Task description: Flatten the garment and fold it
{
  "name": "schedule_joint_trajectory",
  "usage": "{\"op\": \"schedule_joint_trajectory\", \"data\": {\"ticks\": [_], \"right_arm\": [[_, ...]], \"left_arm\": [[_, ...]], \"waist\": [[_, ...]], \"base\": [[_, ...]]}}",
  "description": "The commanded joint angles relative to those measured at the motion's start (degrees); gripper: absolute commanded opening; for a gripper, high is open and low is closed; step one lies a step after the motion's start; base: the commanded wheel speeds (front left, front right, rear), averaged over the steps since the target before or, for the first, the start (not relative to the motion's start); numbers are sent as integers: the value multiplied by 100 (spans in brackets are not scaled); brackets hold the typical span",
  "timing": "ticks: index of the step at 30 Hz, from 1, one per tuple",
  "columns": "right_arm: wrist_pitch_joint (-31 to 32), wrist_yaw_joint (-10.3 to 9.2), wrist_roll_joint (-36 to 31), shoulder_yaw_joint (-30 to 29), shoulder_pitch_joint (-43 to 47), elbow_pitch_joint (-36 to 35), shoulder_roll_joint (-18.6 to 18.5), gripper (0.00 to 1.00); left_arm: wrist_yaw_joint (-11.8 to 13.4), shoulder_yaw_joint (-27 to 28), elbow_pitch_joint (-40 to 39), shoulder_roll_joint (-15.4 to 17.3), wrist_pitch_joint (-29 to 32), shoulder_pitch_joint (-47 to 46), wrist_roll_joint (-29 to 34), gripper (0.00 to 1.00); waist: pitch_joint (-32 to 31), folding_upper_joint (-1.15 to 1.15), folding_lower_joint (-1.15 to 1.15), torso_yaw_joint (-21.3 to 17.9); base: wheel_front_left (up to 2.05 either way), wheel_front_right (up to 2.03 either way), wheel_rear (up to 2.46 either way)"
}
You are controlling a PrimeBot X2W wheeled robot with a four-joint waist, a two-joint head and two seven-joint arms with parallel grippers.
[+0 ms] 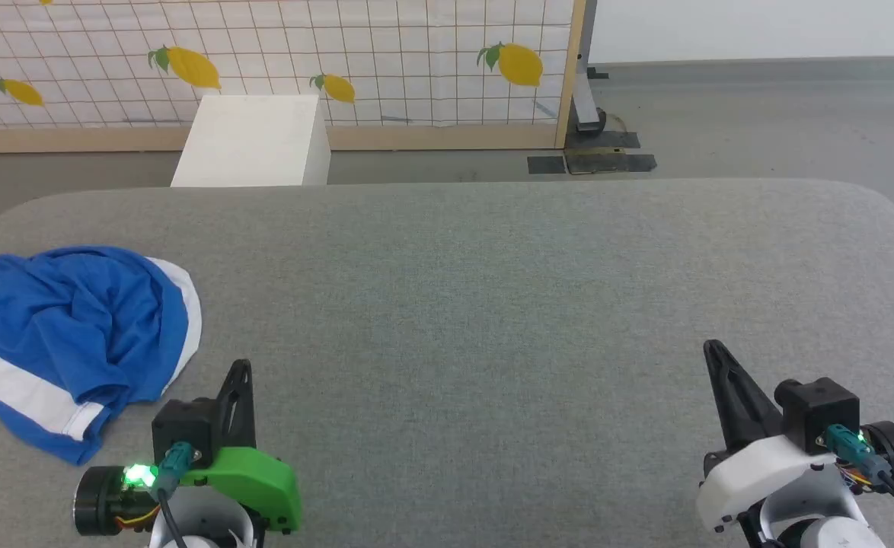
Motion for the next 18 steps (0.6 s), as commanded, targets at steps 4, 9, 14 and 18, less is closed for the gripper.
{"op": "schedule_joint_trajectory", "data": {"ticks": [4,9,14,18], "right_arm": [[-40,-8,-37,8,-92,-18,-6,0],[-40,-8,-37,8,-92,-18,-6,0],[-40,-8,-37,8,-92,-18,-6,0],[5,0,10,-3,6,4,1,100]], "left_arm": [[-6,23,-16,-30,8,-106,59,0],[-6,23,-16,-30,8,-106,59,0],[-6,23,-16,-30,8,-106,59,0],[-1,-12,3,0,-5,10,-14,100]], "waist": [[0,0,0,0],[0,0,0,0],[0,0,0,0],[0,0,0,0]], "base": [[0,0,0],[0,0,0],[0,0,0],[0,0,0]]}}
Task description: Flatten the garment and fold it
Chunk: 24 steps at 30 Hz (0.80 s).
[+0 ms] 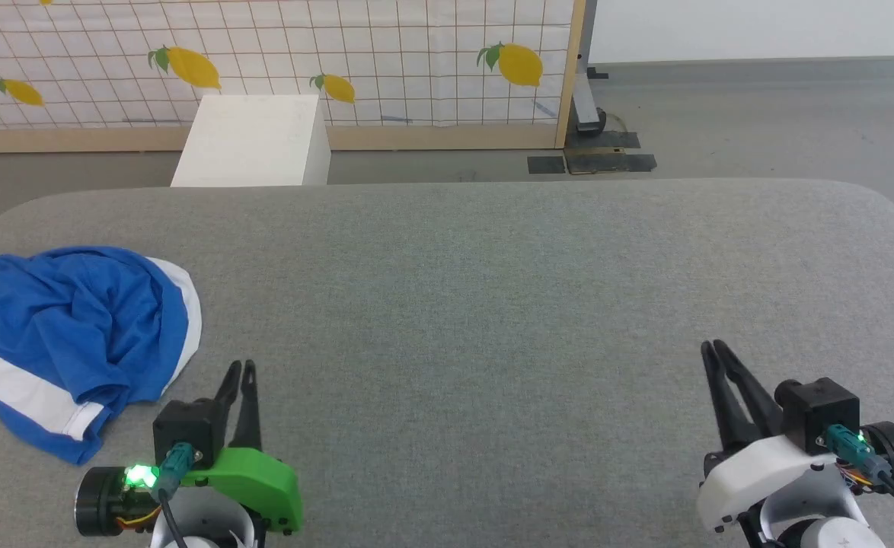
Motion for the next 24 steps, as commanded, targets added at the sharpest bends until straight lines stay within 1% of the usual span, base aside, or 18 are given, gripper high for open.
{"op": "schedule_joint_trajectory", "data": {"ticks": [1,13,24], "right_arm": [[-18,0,24,1,11,12,0,100],[-166,-1,173,-30,78,110,-1,100],[-301,-1,298,-21,119,211,-1,100]], "left_arm": [[-3,2,8,1,-16,7,-15,100],[-41,17,108,11,-158,31,-142,100],[-55,74,195,29,-289,59,-258,100]], "waist": [[0,0,0,0],[11,0,0,59],[7,0,0,302]], "base": [[0,0,0],[0,0,0],[0,0,0]]}}
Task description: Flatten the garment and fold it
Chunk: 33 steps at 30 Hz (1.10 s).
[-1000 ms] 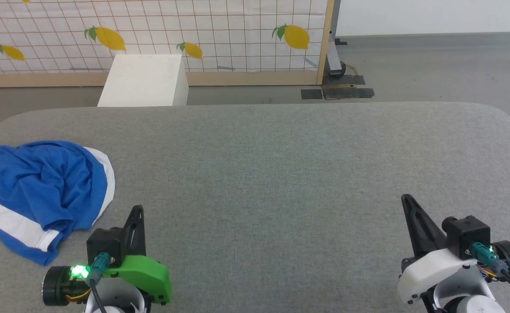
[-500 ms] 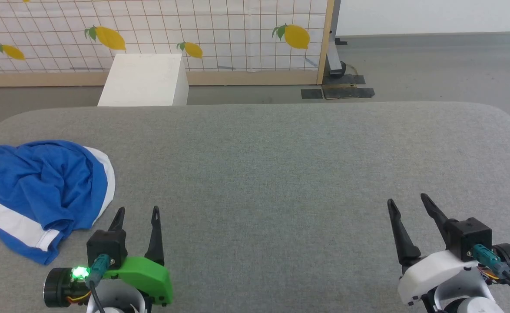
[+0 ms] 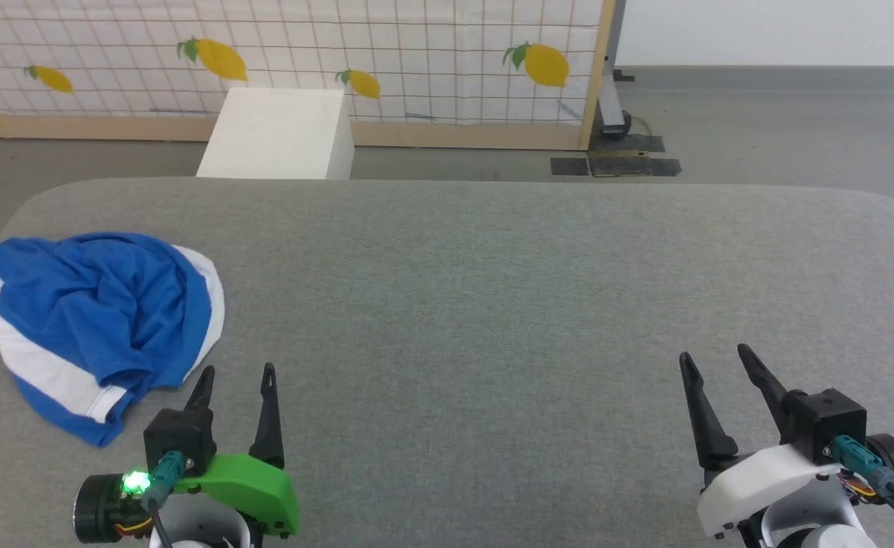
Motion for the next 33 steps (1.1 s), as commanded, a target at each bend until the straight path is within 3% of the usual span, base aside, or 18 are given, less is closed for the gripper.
{"op": "schedule_joint_trajectory", "data": {"ticks": [1,33], "right_arm": [[-58,-2,69,-2,73,37,-1,100],[-451,-3,442,60,193,426,-3,100]], "left_arm": [[-39,33,33,27,-70,56,-73,100],[-108,167,265,52,-449,207,-379,100]], "waist": [[-3,0,0,79],[-65,0,0,1373]], "base": [[0,0,0],[0,0,0]]}}
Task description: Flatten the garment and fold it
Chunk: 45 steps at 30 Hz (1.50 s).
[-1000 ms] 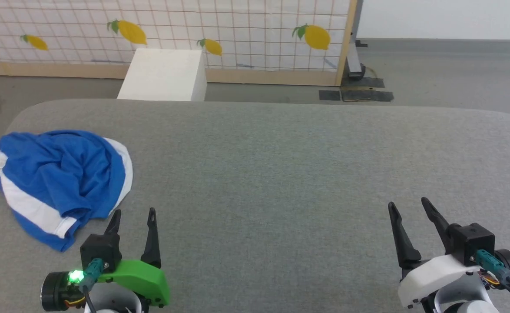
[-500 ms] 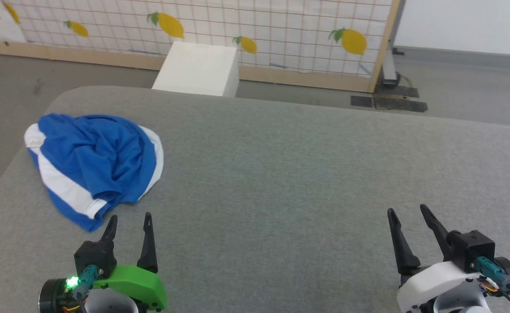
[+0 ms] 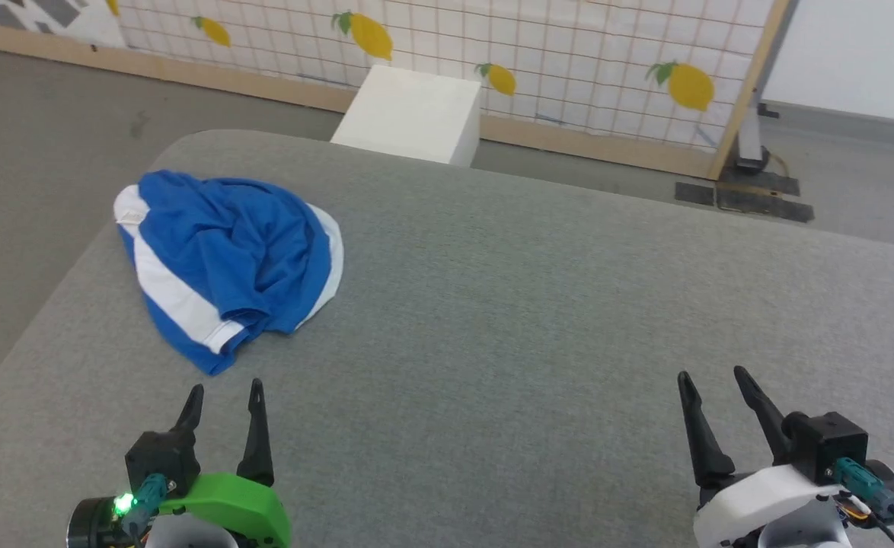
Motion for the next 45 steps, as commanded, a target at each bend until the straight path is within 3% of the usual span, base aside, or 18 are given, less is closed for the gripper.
{"op": "schedule_joint_trajectory", "data": {"ticks": [1,45], "right_arm": [[-68,-3,62,14,89,46,-3,100],[-680,-6,333,117,317,291,-6,100]], "left_arm": [[-25,31,28,34,-74,86,-72,100],[86,197,78,239,-663,327,-361,100]], "waist": [[-26,0,0,114],[-130,0,0,1402]], "base": [[0,0,0],[0,0,0]]}}
